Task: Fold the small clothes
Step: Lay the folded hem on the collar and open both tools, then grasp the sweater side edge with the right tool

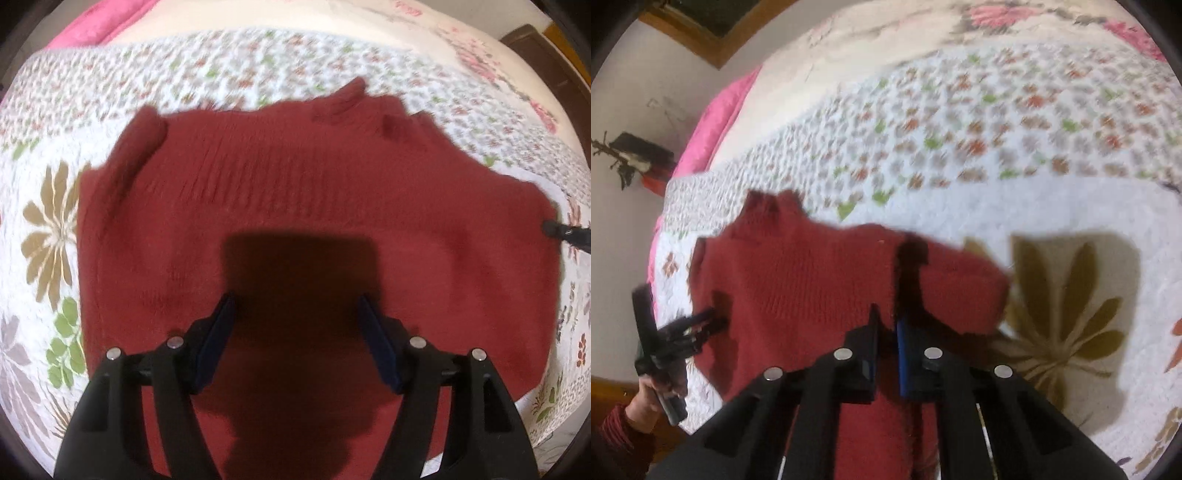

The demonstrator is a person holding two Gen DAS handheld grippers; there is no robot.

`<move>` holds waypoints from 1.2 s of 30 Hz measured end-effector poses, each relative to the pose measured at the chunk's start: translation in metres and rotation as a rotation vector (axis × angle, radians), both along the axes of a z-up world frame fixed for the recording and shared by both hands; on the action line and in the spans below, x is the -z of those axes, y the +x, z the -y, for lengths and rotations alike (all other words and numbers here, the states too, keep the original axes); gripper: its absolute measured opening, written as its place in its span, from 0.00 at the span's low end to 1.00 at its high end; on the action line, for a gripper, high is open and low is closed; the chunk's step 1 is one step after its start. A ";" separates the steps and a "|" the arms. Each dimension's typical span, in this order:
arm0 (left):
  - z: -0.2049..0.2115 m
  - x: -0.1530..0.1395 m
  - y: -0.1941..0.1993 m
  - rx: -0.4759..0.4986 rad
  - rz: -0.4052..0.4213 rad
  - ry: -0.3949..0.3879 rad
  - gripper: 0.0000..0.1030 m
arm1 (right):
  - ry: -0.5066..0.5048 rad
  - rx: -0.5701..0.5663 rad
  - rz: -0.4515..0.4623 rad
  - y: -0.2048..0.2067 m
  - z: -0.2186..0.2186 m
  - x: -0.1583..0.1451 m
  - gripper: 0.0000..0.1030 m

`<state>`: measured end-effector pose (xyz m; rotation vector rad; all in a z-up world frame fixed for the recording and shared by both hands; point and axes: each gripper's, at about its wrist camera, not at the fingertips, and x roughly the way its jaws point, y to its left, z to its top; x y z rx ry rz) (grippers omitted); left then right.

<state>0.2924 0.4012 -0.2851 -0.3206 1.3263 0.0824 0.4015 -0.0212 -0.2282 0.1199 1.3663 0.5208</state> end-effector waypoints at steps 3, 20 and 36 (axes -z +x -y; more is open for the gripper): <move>-0.004 0.006 -0.002 -0.020 0.002 -0.013 0.69 | -0.049 0.036 -0.006 0.008 0.007 0.010 0.07; 0.011 0.016 0.012 -0.017 -0.005 0.014 0.73 | -0.072 0.091 -0.028 0.005 0.013 0.018 0.11; 0.040 -0.012 0.007 0.045 0.072 -0.020 0.72 | -0.121 0.056 -0.089 -0.100 0.046 0.037 0.44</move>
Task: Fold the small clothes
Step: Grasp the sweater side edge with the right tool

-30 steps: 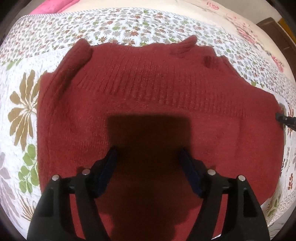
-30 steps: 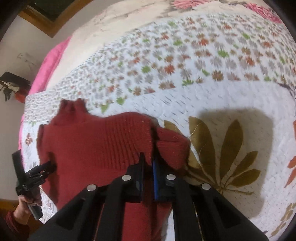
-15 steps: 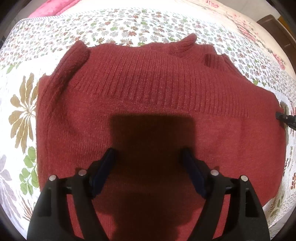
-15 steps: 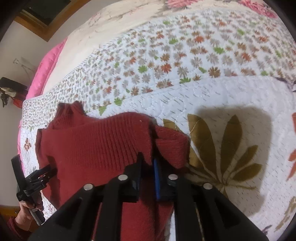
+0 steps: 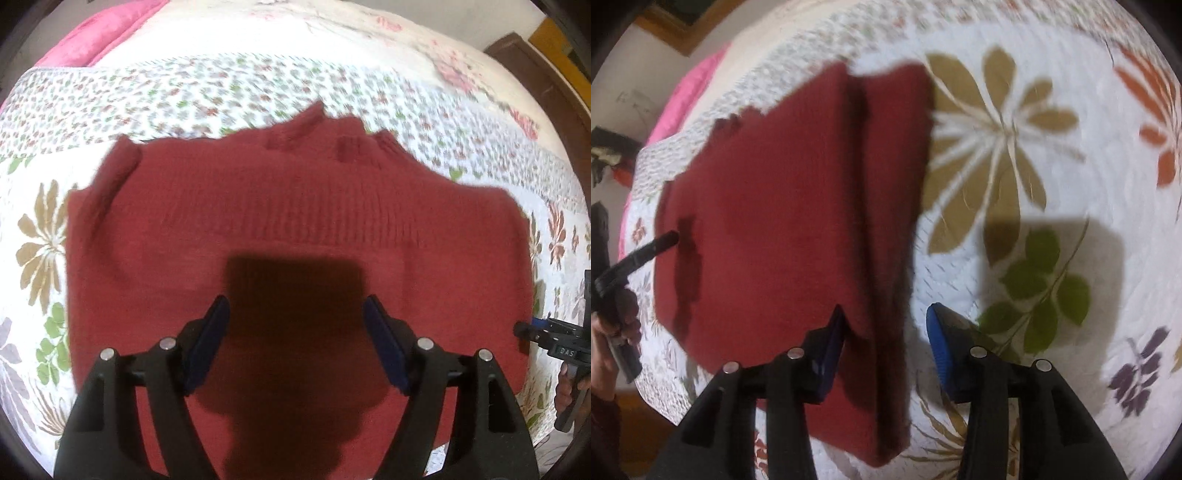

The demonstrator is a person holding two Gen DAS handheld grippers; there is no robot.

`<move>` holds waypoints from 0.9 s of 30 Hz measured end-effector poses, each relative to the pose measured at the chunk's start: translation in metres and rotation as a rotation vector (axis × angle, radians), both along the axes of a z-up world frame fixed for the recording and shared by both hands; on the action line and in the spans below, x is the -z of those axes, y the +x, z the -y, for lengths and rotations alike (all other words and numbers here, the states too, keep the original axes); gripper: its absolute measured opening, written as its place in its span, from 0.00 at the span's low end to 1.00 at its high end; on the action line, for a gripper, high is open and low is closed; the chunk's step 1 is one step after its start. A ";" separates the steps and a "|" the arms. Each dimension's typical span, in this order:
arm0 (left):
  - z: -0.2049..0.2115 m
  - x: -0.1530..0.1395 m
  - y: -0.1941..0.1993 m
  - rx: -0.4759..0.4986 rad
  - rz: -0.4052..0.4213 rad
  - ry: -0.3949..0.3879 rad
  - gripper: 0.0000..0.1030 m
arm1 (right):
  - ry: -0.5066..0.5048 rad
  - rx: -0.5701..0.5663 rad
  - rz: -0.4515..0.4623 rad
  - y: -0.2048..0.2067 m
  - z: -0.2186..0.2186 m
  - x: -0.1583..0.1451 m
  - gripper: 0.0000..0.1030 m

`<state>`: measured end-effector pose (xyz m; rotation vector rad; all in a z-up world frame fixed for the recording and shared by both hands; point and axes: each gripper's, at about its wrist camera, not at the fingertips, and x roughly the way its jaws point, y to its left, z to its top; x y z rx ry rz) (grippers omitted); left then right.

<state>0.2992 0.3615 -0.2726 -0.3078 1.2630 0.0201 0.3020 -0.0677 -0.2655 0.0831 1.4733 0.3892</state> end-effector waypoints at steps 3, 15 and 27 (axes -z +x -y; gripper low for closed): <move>0.002 0.019 -0.005 0.019 -0.026 0.031 0.72 | -0.027 -0.023 0.012 0.003 -0.005 0.006 0.44; 0.010 -0.021 -0.014 0.015 0.053 -0.006 0.74 | 0.121 0.010 0.012 0.008 0.005 -0.019 0.64; -0.002 -0.015 -0.018 -0.045 0.033 0.064 0.74 | 0.079 -0.012 0.003 0.013 -0.012 0.007 0.64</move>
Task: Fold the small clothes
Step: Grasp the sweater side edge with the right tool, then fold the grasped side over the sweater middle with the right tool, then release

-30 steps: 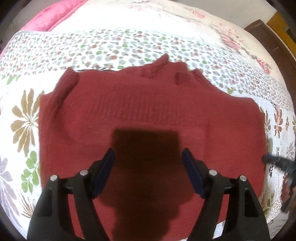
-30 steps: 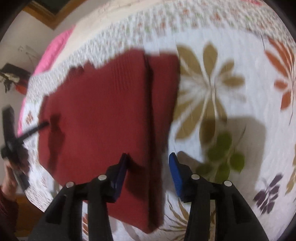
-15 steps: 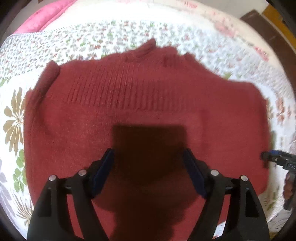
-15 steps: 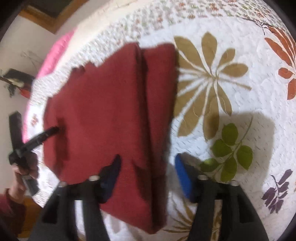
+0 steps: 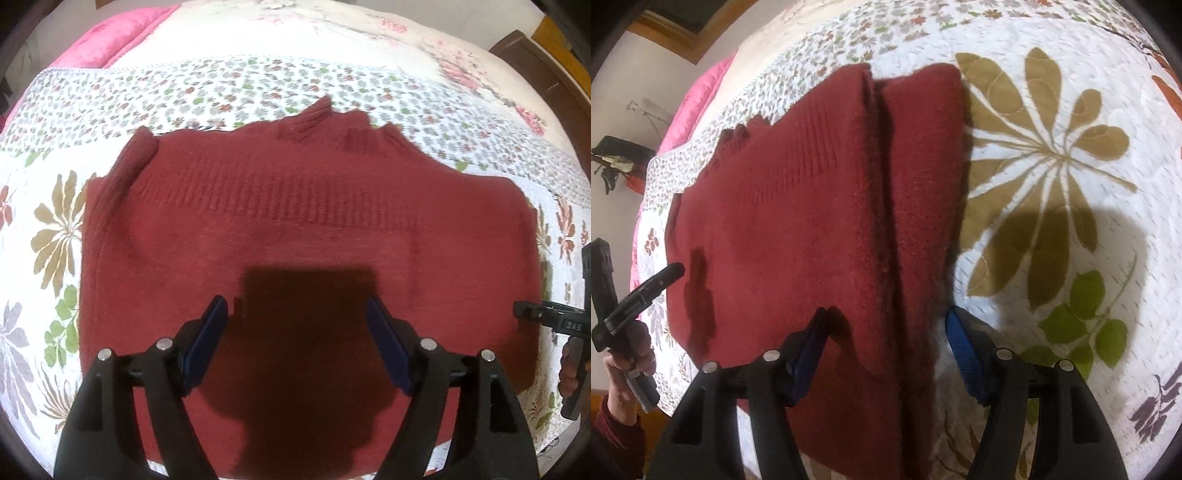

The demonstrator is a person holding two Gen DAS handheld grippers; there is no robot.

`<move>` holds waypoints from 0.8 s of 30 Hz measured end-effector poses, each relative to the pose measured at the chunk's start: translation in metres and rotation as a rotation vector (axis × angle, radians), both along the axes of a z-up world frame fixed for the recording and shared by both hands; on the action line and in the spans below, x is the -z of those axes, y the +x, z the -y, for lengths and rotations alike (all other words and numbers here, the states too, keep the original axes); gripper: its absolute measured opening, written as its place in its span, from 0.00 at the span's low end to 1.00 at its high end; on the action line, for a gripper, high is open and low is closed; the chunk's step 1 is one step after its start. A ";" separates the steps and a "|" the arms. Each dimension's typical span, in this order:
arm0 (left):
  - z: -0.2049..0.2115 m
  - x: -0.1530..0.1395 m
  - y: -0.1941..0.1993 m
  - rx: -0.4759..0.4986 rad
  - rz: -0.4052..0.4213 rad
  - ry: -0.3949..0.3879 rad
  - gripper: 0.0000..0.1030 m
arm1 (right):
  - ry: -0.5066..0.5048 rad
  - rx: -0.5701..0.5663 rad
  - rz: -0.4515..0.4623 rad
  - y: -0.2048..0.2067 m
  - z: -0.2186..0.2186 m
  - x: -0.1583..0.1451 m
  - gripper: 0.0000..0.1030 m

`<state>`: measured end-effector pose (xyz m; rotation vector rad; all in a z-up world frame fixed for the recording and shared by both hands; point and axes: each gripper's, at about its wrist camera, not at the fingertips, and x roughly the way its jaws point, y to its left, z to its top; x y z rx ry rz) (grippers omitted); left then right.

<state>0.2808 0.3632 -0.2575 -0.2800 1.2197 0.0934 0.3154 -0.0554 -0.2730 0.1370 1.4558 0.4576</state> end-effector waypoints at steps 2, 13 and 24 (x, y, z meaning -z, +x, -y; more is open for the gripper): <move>-0.002 0.002 0.000 0.001 0.003 0.008 0.74 | 0.005 -0.001 0.009 0.001 -0.002 0.001 0.54; -0.012 0.009 -0.002 0.022 0.014 0.043 0.74 | 0.097 0.049 -0.022 -0.002 0.000 -0.005 0.16; -0.018 0.024 -0.008 0.032 0.009 0.030 0.74 | 0.019 0.036 0.002 -0.003 -0.010 0.008 0.16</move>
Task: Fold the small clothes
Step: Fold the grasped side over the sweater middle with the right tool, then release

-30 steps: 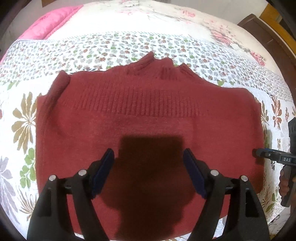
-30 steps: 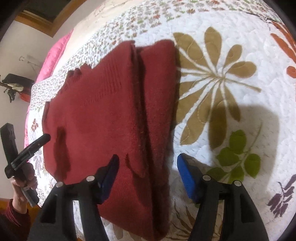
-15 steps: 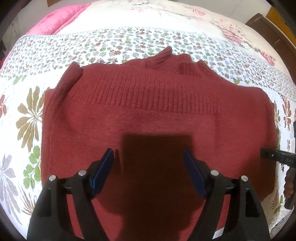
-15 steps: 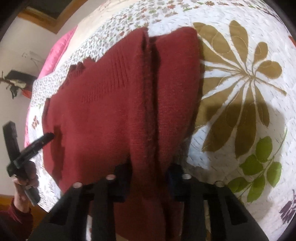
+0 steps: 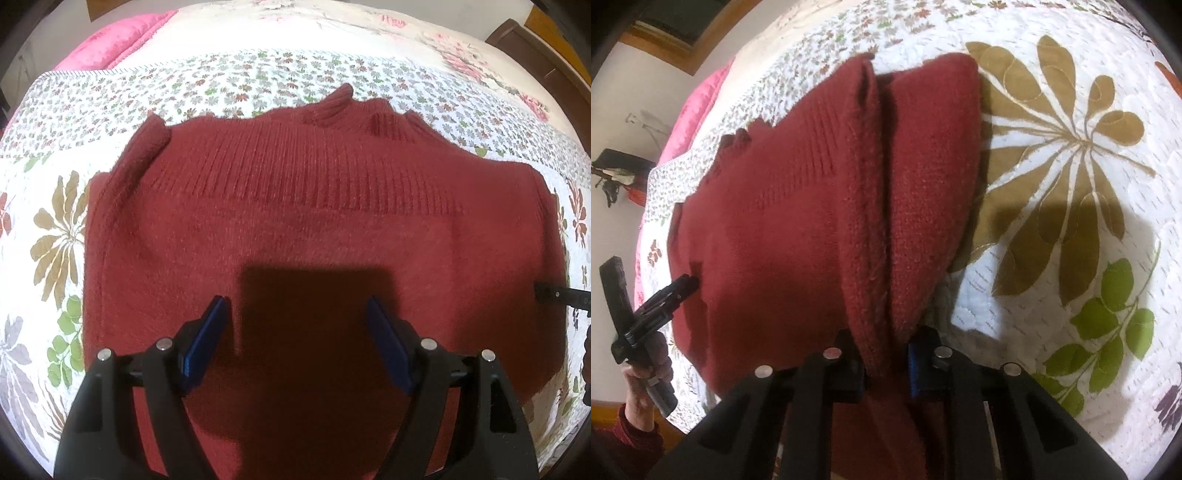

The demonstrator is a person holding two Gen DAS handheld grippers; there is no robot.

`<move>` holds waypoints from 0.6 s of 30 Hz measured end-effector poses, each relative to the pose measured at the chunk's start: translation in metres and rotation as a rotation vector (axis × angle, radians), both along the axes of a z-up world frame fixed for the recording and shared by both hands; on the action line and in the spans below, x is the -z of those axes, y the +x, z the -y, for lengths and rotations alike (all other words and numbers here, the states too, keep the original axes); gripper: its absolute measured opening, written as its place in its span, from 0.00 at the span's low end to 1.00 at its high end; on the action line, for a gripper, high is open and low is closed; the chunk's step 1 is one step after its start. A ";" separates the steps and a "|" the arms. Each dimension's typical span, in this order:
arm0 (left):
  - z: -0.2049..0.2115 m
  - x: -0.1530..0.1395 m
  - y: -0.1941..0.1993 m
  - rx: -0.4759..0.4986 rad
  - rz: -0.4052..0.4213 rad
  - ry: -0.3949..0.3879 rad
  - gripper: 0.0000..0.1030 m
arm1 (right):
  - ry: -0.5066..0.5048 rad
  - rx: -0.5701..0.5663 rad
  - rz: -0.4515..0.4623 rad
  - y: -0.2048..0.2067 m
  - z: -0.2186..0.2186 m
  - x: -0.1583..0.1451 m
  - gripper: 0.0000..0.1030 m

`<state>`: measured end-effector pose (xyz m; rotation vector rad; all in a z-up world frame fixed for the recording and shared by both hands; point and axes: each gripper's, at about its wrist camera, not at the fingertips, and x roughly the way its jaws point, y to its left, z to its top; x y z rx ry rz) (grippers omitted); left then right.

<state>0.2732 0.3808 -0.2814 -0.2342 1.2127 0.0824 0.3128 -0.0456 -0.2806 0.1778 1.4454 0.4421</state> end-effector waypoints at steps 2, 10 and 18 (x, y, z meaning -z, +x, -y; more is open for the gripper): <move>-0.002 0.002 -0.001 -0.003 0.004 -0.005 0.74 | -0.006 -0.012 0.015 -0.001 -0.002 0.002 0.16; -0.005 0.006 -0.003 0.008 0.021 -0.009 0.76 | 0.070 0.062 0.022 -0.002 0.012 0.017 0.18; -0.009 0.007 -0.007 0.016 0.032 -0.025 0.77 | 0.009 0.093 0.017 -0.005 -0.001 -0.005 0.16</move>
